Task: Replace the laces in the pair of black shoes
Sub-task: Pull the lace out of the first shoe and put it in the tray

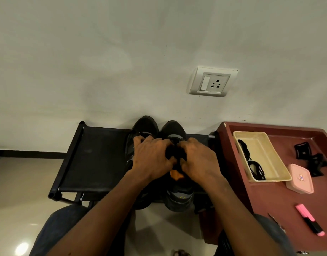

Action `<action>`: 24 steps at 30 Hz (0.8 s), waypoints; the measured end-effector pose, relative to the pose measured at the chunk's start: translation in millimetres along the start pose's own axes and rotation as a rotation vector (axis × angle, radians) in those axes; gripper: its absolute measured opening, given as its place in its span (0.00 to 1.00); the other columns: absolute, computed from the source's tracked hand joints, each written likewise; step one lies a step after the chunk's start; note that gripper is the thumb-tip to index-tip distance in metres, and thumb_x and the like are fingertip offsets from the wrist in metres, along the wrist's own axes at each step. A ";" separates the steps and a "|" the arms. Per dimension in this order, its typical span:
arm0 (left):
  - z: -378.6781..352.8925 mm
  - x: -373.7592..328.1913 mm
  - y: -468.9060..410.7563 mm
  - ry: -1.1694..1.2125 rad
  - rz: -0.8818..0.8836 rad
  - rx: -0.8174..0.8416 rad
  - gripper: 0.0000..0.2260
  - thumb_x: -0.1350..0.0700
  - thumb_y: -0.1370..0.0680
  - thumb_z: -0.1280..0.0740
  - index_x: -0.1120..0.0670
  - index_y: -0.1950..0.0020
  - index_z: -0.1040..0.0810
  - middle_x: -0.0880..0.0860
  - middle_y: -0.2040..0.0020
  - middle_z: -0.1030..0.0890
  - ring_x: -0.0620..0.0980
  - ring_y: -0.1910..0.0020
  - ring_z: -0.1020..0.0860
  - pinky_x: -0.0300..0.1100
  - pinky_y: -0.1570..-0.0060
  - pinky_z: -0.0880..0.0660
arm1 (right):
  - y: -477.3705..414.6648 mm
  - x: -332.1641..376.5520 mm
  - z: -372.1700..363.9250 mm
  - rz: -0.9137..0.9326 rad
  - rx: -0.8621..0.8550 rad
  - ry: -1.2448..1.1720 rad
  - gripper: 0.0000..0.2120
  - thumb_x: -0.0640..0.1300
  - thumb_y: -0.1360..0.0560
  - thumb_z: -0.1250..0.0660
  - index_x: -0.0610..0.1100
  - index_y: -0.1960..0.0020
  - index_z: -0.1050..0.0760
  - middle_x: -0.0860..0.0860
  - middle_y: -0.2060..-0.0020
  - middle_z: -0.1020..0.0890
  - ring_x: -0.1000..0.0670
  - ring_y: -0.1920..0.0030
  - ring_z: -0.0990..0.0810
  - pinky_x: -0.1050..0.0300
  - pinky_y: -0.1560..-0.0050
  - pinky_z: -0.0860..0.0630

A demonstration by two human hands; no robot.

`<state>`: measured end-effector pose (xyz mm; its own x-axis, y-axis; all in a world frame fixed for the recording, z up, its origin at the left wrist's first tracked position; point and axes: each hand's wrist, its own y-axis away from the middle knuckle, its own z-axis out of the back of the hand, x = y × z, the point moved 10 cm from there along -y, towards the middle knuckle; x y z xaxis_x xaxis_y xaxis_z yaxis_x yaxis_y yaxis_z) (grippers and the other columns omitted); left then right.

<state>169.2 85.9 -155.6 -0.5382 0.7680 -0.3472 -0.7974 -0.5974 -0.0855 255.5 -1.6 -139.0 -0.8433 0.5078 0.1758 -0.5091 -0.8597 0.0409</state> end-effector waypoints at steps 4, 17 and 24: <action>-3.4 -0.1 -1.1 0.032 -0.011 0.043 0.18 0.36 0.26 0.35 0.41 0.39 0.21 0.42 0.50 0.18 0.47 0.44 0.23 0.54 0.32 0.40 | -2.0 1.9 9.9 -0.033 -0.102 0.060 0.09 0.50 0.20 0.32 0.52 0.40 0.21 0.52 0.46 0.20 0.48 0.48 0.18 0.56 0.56 0.29; -6.6 3.3 -2.9 0.073 -0.005 0.093 0.19 0.36 0.24 0.33 0.41 0.36 0.22 0.43 0.44 0.19 0.49 0.37 0.24 0.61 0.23 0.49 | -4.8 -62.8 -10.0 -0.507 -0.111 -1.060 0.12 0.34 0.23 0.30 0.51 0.53 0.15 0.53 0.57 0.12 0.50 0.51 0.14 0.56 0.56 0.20; -6.2 4.6 -2.1 0.041 0.008 0.079 0.21 0.32 0.25 0.35 0.41 0.38 0.21 0.44 0.45 0.18 0.50 0.36 0.23 0.61 0.24 0.48 | -7.3 -29.4 5.4 -0.070 0.052 -0.401 0.09 0.49 0.24 0.32 0.57 0.47 0.16 0.60 0.55 0.18 0.59 0.52 0.19 0.54 0.51 0.19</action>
<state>170.0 89.3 -162.8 -0.5347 0.7522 -0.3852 -0.8129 -0.5823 -0.0087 284.9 -10.5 -139.2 -0.6684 0.5120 0.5395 -0.5446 -0.8309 0.1139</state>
